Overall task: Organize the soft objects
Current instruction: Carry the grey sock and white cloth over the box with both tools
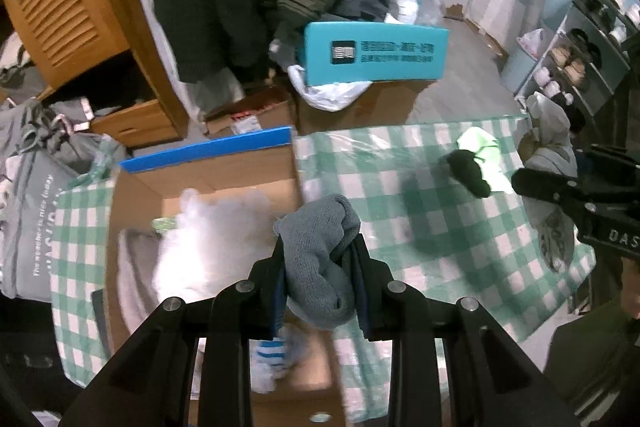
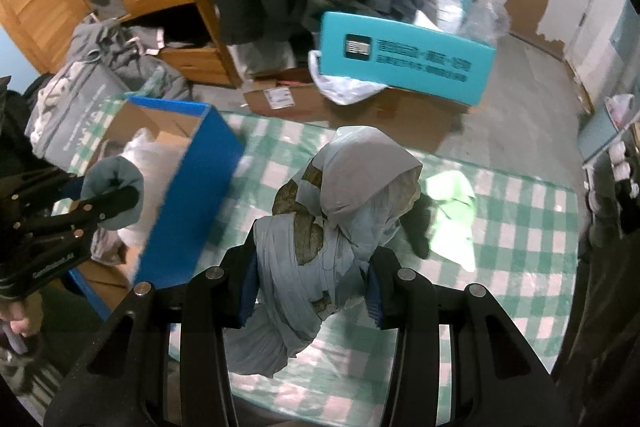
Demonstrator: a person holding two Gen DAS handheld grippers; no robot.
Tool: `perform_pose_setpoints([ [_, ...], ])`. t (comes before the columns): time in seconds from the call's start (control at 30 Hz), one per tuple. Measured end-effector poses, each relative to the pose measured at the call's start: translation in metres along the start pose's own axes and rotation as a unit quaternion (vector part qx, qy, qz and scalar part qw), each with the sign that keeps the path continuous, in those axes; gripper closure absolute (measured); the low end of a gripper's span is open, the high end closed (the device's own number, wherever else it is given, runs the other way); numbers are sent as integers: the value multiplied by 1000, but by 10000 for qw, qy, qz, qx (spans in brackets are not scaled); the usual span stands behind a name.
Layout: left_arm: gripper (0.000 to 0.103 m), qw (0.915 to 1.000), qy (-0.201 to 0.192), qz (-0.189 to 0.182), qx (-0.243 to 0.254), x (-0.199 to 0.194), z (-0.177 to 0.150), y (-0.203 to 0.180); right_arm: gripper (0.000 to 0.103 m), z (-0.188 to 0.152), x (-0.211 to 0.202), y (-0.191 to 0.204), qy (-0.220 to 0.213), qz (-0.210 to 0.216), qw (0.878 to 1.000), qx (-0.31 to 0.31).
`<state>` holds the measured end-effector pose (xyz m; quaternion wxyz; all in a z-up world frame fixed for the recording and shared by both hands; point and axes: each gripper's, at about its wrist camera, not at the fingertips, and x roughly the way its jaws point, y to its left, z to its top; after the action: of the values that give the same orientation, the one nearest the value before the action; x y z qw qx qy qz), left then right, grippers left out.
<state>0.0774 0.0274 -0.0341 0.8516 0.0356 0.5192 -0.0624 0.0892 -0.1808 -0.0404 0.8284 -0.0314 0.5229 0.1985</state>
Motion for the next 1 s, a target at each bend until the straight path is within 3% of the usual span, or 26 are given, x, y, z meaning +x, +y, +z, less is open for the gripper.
perform_pose_setpoints([
  [1.0,75,9934,354,65,-1090,25,-18,129,60,49,52,136,127,615,9921,-1086],
])
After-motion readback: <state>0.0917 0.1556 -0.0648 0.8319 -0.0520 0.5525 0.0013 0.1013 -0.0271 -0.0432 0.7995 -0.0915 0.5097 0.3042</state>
